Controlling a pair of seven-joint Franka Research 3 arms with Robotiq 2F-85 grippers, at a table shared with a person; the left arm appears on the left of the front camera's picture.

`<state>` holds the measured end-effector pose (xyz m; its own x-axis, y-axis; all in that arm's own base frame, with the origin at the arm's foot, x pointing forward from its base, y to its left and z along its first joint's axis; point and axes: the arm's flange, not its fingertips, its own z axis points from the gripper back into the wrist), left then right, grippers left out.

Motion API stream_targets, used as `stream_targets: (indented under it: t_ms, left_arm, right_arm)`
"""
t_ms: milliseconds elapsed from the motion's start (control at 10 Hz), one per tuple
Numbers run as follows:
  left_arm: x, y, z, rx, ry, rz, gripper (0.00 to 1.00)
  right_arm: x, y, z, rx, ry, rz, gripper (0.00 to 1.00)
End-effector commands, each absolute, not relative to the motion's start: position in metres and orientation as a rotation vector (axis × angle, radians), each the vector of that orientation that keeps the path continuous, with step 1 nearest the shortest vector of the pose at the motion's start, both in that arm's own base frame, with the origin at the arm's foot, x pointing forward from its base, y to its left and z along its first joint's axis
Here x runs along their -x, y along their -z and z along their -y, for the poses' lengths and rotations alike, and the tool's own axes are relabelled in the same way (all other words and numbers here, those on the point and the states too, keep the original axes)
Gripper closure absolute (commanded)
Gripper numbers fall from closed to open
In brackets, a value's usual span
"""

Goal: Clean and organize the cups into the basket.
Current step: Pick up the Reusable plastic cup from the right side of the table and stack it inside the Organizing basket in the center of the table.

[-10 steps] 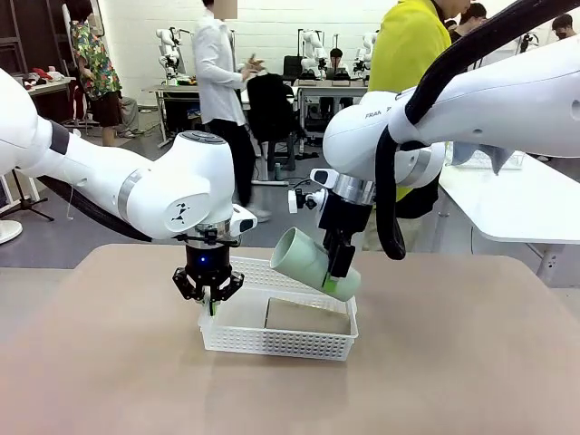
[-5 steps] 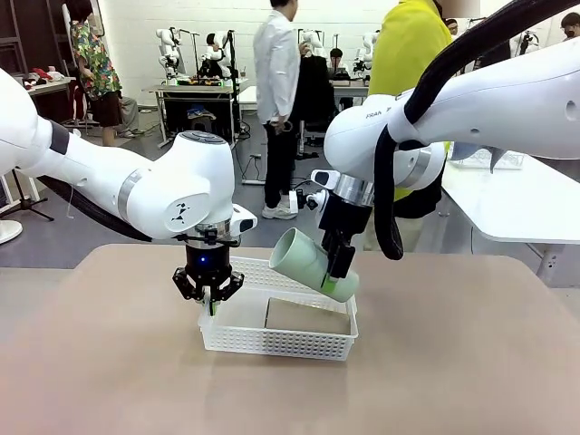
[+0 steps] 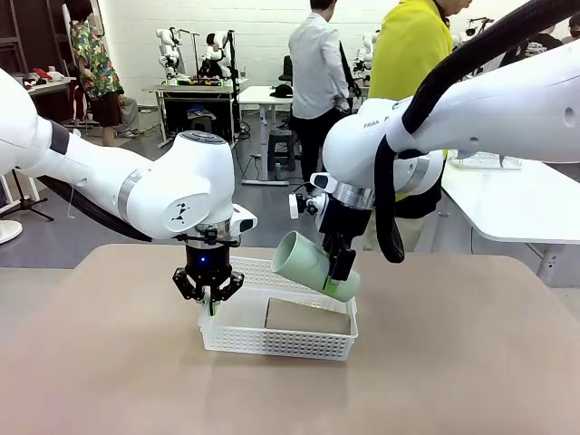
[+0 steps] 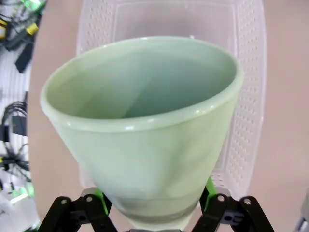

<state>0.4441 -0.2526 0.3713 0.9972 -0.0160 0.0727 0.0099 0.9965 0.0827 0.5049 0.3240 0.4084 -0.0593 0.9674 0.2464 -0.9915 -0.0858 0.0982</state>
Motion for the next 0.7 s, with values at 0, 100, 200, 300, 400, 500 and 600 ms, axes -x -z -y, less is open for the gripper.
stream_targets:
  t_ms: [0, 100, 200, 300, 400, 500, 600]
  left_arm:
    - [-0.443, -0.372, 0.253, -0.084, 0.016, 0.076, 1.00]
    - [-0.443, -0.372, 0.253, -0.084, 0.016, 0.076, 1.00]
    - [-0.443, -0.372, 0.253, -0.084, 0.016, 0.076, 1.00]
    - [-0.443, -0.372, 0.253, -0.084, 0.016, 0.076, 1.00]
    - [-0.443, -0.372, 0.253, -0.084, 0.016, 0.076, 1.00]
    - [-0.443, -0.372, 0.253, -0.084, 0.016, 0.076, 1.00]
    - [-0.443, -0.372, 0.253, -0.084, 0.016, 0.076, 1.00]
  right_arm:
    - [-0.507, -0.394, -0.330, -0.180, -1.636, 0.119, 0.18]
    - [-0.511, -0.389, -0.332, -0.183, -1.640, 0.115, 0.18]
    - [-0.516, -0.384, -0.334, -0.204, -1.648, 0.116, 0.18]
    - [-0.522, -0.378, -0.337, -0.216, -1.651, 0.105, 0.18]
    - [-0.528, -0.372, -0.342, -0.226, -1.658, 0.094, 0.18]
    - [-0.533, -0.367, -0.345, -0.222, -1.659, 0.086, 0.18]
    - [-0.537, -0.362, -0.346, -0.221, -1.653, 0.071, 0.18]
